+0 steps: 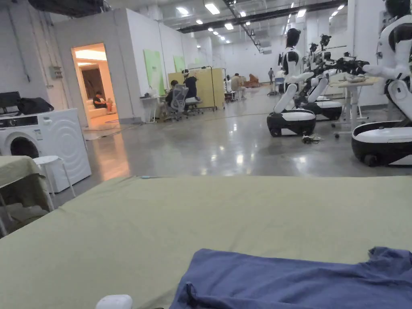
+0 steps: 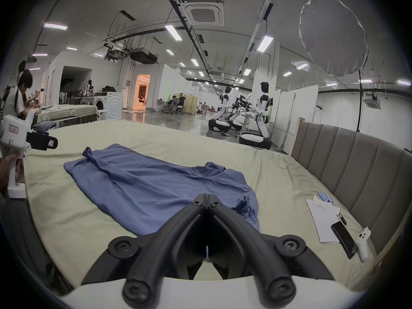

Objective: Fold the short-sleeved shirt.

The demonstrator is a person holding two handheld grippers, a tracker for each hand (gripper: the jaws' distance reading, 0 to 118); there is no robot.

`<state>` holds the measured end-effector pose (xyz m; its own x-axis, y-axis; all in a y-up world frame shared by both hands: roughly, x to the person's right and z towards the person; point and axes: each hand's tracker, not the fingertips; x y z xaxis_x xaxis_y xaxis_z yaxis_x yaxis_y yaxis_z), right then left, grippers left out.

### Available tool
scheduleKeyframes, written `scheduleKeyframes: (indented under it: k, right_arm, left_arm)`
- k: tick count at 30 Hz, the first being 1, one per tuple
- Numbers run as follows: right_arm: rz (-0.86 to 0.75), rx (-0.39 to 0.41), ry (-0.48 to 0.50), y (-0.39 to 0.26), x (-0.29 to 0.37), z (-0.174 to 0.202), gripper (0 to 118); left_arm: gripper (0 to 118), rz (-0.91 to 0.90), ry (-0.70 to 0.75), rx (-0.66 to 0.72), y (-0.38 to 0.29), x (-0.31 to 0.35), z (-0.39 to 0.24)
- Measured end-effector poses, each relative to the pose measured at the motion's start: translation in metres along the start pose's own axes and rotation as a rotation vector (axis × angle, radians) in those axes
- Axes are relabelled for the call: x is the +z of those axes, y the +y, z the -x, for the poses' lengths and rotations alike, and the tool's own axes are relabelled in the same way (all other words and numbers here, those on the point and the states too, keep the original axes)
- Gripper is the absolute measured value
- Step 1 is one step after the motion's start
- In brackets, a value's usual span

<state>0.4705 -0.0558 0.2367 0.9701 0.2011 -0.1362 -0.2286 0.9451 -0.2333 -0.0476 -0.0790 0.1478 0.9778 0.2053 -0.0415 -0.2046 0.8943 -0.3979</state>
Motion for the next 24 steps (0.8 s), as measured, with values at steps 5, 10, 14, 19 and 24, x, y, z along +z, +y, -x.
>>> scheduleKeyframes:
  k: [5, 10, 14, 19, 24]
  right_arm:
    - [0.003, -0.062, -0.012, 0.002, 0.005, -0.009, 0]
    - [0.005, -0.143, -0.015, 0.006, 0.005, -0.020, 0]
    - [0.005, -0.193, -0.024, 0.008, 0.005, -0.027, 0]
    - [0.011, -0.227, -0.019, 0.010, 0.004, -0.030, 0]
    - [0.007, -0.249, -0.014, 0.010, 0.005, -0.034, 0]
  left_arm:
    - [8, 0.086, -0.009, 0.016, -0.005, -0.031, 0.009]
    - [57, 0.161, -0.010, 0.116, -0.016, -0.062, 0.024]
    - [66, 0.240, -0.036, 0.107, -0.024, -0.080, 0.019]
    - [67, 0.369, 0.033, 0.027, -0.035, -0.106, 0.009]
    - [52, 0.385, 0.061, 0.012, -0.034, -0.107, 0.005]
